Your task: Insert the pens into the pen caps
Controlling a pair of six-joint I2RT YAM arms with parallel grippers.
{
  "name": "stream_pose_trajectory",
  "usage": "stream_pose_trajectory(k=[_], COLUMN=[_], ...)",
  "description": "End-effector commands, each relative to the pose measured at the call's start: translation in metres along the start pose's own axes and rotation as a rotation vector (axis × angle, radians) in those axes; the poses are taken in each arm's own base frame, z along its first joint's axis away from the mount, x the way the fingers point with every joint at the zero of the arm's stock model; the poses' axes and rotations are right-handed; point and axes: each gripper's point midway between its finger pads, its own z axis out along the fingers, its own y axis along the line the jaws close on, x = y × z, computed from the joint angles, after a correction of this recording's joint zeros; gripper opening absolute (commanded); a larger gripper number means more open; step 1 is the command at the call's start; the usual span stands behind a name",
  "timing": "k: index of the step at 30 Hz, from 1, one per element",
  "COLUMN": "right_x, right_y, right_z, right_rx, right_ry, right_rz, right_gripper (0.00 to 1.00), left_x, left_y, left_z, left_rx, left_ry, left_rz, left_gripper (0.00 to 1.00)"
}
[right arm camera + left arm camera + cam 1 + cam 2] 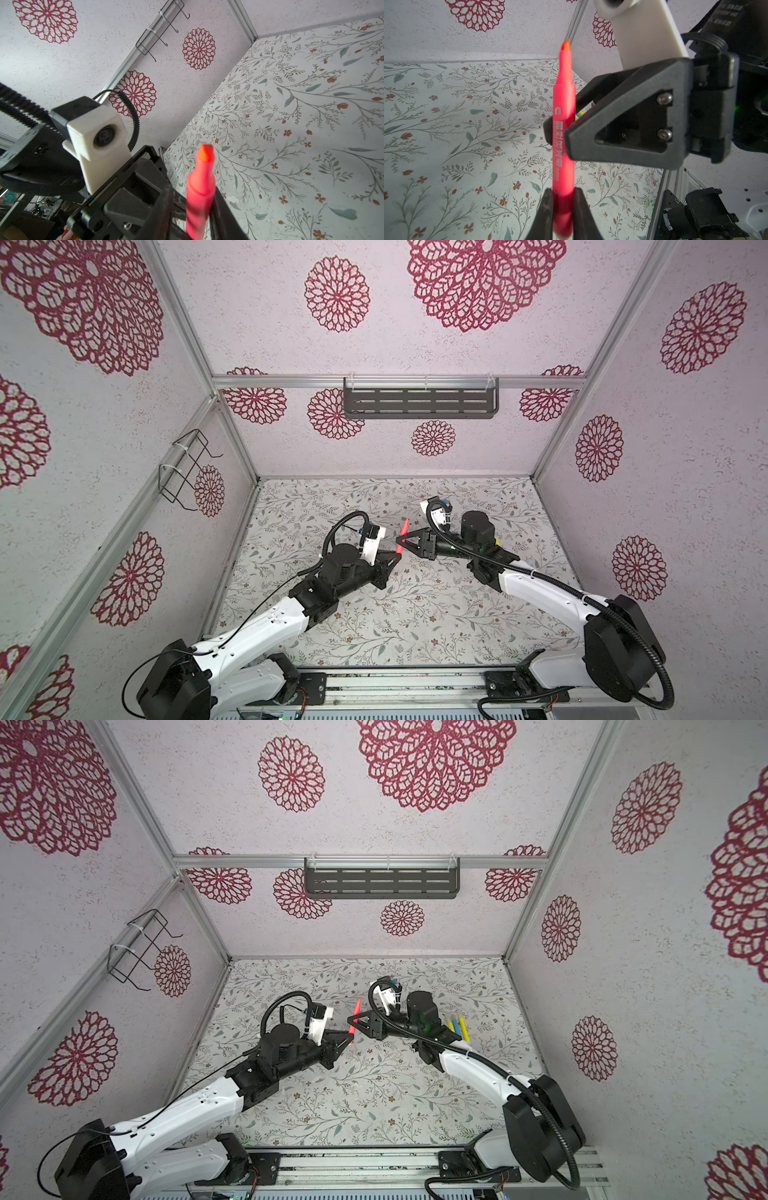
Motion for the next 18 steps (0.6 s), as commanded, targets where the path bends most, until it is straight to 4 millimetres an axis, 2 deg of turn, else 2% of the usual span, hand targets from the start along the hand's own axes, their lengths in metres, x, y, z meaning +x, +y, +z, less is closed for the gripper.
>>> stream_pose_trajectory(k=[1,8,14,16,18], right_x=[-0.0064,-0.0037,-0.0034,-0.0041,-0.0053], right_y=[0.0113,0.0087,0.0087,0.0090,0.0097], right_z=[0.0017,0.0035,0.0036,0.0035,0.0031], right_rx=[-0.042,-0.038,-0.036,-0.034,-0.031], right_ry=[-0.024,-0.021,-0.019,-0.019,-0.020], right_rz=[-0.034,-0.018,-0.016,-0.016,-0.021], right_gripper=[0.29,0.18,0.13,0.12,0.12], left_x=[-0.0097,-0.0092,-0.0101,-0.0109,-0.0102], left_y=[-0.0047,-0.0060,-0.0066,-0.0066,-0.0069], left_z=[-0.0010,-0.0011,0.0014,0.0022,0.0022], left_rx=[0.009,0.014,0.017,0.015,0.018], left_ry=[-0.042,-0.043,-0.045,-0.045,-0.042], left_rz=[0.002,0.003,0.006,0.005,0.004], left_gripper=[0.06,0.06,0.07,0.14,0.32])
